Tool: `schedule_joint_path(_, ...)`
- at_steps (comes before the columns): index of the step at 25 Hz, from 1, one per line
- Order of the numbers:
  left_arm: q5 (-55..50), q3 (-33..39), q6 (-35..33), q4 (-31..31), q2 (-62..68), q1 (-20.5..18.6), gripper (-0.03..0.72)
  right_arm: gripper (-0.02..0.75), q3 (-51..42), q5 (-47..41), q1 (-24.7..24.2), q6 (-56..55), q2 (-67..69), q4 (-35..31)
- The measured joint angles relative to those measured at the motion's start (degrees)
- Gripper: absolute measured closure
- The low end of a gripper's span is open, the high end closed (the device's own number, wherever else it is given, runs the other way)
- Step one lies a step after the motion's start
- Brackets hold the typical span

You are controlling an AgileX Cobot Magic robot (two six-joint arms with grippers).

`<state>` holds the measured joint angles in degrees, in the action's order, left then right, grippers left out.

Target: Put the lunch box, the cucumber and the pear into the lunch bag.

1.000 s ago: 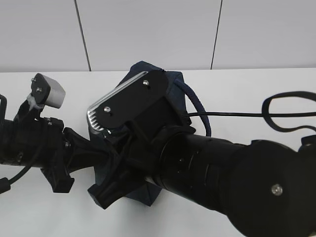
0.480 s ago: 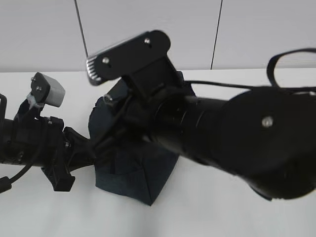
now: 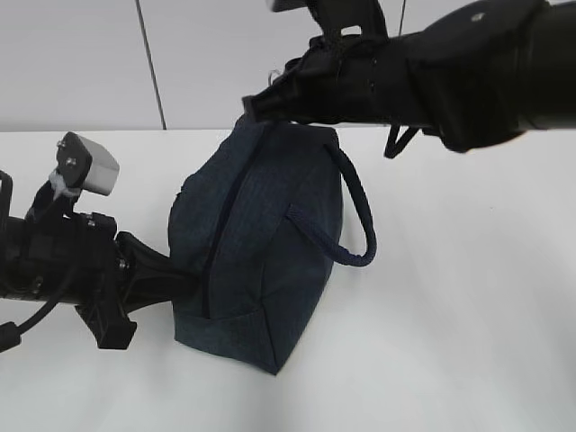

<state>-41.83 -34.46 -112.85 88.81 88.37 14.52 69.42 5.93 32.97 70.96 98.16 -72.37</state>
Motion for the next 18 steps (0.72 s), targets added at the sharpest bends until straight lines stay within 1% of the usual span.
schedule_joint_path(1, 0.0, 0.0, 0.06, -0.05, 0.0, 0.0, 0.676, 0.738, 1.39, -1.47, -1.5, 0.0, 1.19, -0.83)
schedule_joint_path(3, 0.0, -0.03, 0.06, -0.05, 0.0, 0.0, 0.676, 0.738, 5.64, -6.75, -6.11, 0.0, 5.09, -4.72)
schedule_joint_path(4, 0.0, -0.03, 0.06, -0.05, 0.0, 0.0, 0.676, 0.738, 7.98, -10.41, -8.81, 0.0, 7.52, -8.04)
schedule_joint_path(7, 0.05, -0.06, 0.06, 0.23, 0.0, 0.0, 0.676, 0.738, 12.39, -18.73, -14.71, 0.0, 13.38, -16.38)
schedule_joint_path(9, 0.23, -0.13, 0.06, 0.44, 0.0, 0.0, 0.676, 0.738, 13.74, -22.7, -17.66, -1.05, 16.52, -19.76)
schedule_joint_path(11, 0.56, -0.23, 0.06, 0.58, 0.0, 0.0, 0.677, 0.738, 14.49, -26.42, -20.21, -3.6, 19.18, -21.23)
schedule_joint_path(14, 0.62, -0.23, 0.06, 0.64, 0.0, 0.0, 0.677, 0.738, 14.92, -32.43, -23.47, -8.17, 23.1, -21.75)
schedule_joint_path(16, 0.75, -0.23, 0.06, 0.64, 0.0, 0.0, 0.677, 0.738, 15.03, -35.38, -24.41, -10.85, 25.46, -21.56)
schedule_joint_path(18, 0.85, -0.23, 0.4, 0.64, 0.12, 0.0, 0.677, 0.738, 15.03, -36.37, -24.77, -13.67, 26.64, -20.66)
